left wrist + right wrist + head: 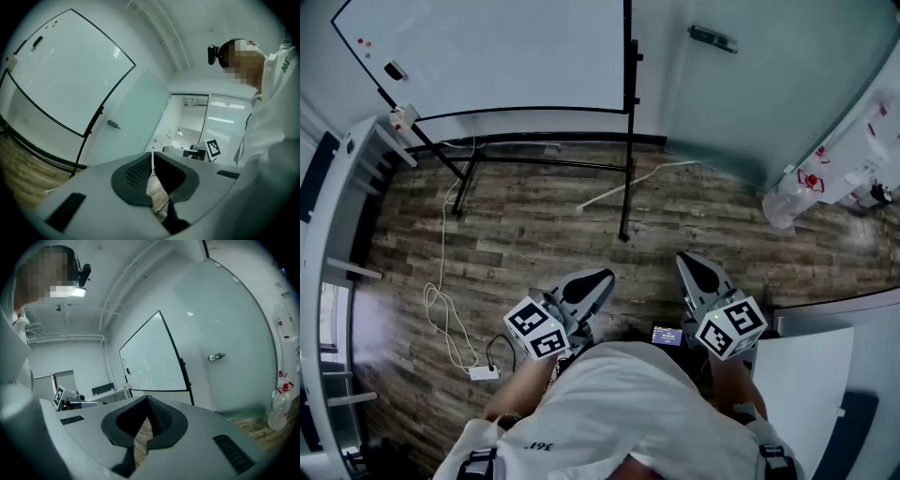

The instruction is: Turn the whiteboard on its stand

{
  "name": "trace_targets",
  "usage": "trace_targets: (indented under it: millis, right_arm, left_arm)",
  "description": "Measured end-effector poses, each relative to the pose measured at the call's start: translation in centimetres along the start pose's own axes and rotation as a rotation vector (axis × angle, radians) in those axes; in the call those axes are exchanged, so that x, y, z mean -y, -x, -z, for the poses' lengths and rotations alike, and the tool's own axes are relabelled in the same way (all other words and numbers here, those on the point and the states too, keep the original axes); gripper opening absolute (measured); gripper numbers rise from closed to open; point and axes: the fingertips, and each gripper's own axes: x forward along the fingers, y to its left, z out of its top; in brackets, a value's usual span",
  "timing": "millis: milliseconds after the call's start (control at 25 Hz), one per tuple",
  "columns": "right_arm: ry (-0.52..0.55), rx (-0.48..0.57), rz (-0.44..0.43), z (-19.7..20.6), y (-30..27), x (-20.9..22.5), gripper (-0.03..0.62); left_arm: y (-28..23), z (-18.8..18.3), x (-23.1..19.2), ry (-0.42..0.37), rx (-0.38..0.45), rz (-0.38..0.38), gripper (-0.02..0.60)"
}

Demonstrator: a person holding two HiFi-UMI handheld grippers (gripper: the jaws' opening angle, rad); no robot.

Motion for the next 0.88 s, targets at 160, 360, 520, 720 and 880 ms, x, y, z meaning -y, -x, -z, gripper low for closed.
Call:
trace_targets:
  millis: [160,360,520,720,880]
  right_arm:
    - [0.002,-0.001,-0.014,0.0,1.0,1.0,0.025]
    - [-0.003,-0.001,-0.02,0.1,1.9,2.4,0.025]
    - [0.017,-0.004,-0.027,-0.2,2.4,3.6,0.025]
    - [0.045,-0.025,-0.038,0.4,2.5,4.4,0.026]
    - [0.059,-0.045,-0.06,0.9,1.9,4.7,0.026]
  left_arm:
    - [-1.3,0.5,0.9,0.0,0.001,-0.006,0.021]
    - [-2.6,1.0,1.4,-0.011,0.001,-0.008,0.021]
    - [-3.7,0.9,1.5,-0.01,0.006,-0.027,0.021]
    - [-4.4,1.0,1.5,-0.007,0.012,-0.049,0.021]
    - [-4.5,1.2,1.2,0.002,0.015,-0.069,0.021]
